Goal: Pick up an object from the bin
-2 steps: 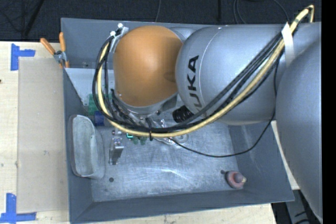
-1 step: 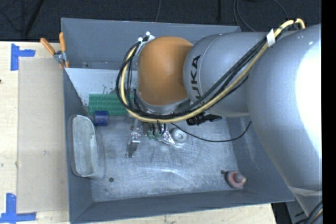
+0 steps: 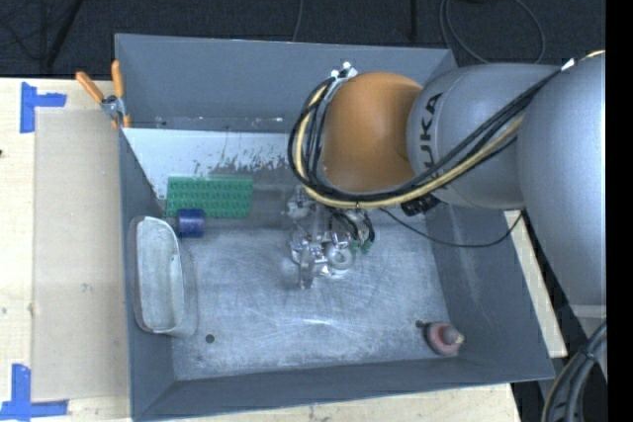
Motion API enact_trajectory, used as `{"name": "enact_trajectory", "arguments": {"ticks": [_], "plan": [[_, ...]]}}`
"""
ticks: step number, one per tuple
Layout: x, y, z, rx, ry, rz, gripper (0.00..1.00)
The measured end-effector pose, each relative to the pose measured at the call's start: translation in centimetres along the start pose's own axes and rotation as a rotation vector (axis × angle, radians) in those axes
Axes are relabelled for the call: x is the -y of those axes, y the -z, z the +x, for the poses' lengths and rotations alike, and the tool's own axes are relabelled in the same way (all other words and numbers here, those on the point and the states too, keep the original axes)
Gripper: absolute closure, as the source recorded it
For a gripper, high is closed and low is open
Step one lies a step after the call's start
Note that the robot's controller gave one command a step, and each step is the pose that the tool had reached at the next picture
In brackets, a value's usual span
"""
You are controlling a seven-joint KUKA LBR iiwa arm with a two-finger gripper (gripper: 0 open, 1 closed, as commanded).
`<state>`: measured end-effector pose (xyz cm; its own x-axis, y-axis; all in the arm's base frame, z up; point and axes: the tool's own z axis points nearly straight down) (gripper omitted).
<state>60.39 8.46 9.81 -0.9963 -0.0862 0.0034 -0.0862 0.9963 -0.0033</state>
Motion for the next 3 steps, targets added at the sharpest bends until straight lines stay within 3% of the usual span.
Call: {"name": "enact_trajectory", "arguments": {"ticks": [1, 2, 3], "plan": [[3.8, -2.6, 1.7, 0.009, -0.037, -0.008, 0.0], [3.9, -2.4, 1.5, 0.01, -0.038, -0.006, 1.0], [4.1, 5.6, 1.2, 0.01, 0.205, -0.002, 1.0]]}}
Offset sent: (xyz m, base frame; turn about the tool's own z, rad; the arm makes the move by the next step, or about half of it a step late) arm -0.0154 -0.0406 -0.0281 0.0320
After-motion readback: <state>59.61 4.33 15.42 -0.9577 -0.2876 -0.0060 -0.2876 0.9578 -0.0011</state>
